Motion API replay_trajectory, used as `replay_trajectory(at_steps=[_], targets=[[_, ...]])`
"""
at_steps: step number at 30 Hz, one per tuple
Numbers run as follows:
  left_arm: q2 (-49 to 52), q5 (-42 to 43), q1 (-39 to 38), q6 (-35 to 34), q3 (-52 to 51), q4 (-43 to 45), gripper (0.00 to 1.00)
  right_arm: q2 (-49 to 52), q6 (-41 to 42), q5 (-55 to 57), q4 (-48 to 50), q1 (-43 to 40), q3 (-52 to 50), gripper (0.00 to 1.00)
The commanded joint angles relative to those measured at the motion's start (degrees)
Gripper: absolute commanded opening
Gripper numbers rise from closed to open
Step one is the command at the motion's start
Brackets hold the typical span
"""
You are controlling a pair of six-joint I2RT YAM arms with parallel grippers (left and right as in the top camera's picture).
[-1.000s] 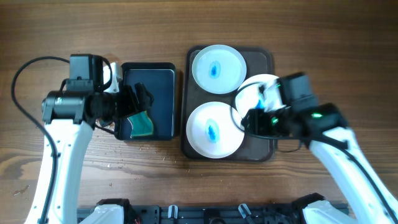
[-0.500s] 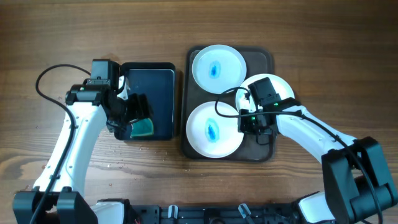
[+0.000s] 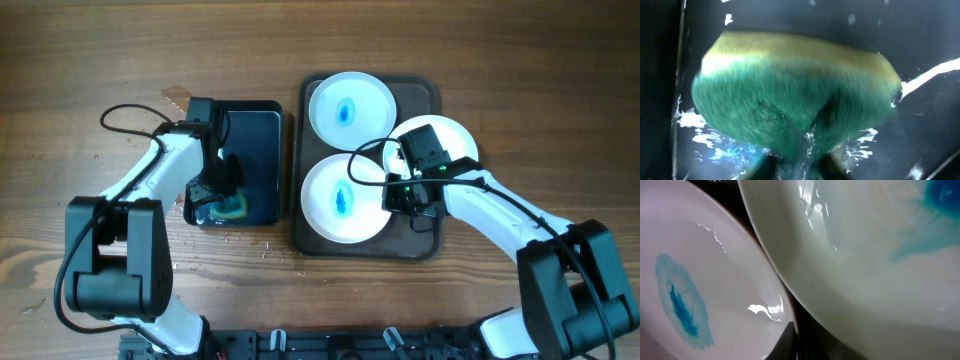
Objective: Clean dirty plates on tray and stack at the side
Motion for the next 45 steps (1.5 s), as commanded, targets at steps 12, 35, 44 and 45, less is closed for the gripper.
replay_trajectory(at_steps=[12,35,44,45], targets=[[-3.13,0.70,-1.46,-1.88,0.04,-4.33,0.44,1.07,1.25,2.29,-1.36,0.02,0.00,0.04],[11.96,24.39,-28.13,-10.43,23.19,-1.66,0.04,1.07,1.20,2.29,0.11,0.02,0.00,0.04],[18.18,-10.51,-27.89,-10.38,23.52,-11.26,0.04,1.07,1.22,2.29,0.09,0.02,0.00,0.04],[18.18,-11.61,-27.39,-10.36,23.78,-12.00,0.04,1.07,1.22,2.29,0.07,0.02,0.00,0.04]])
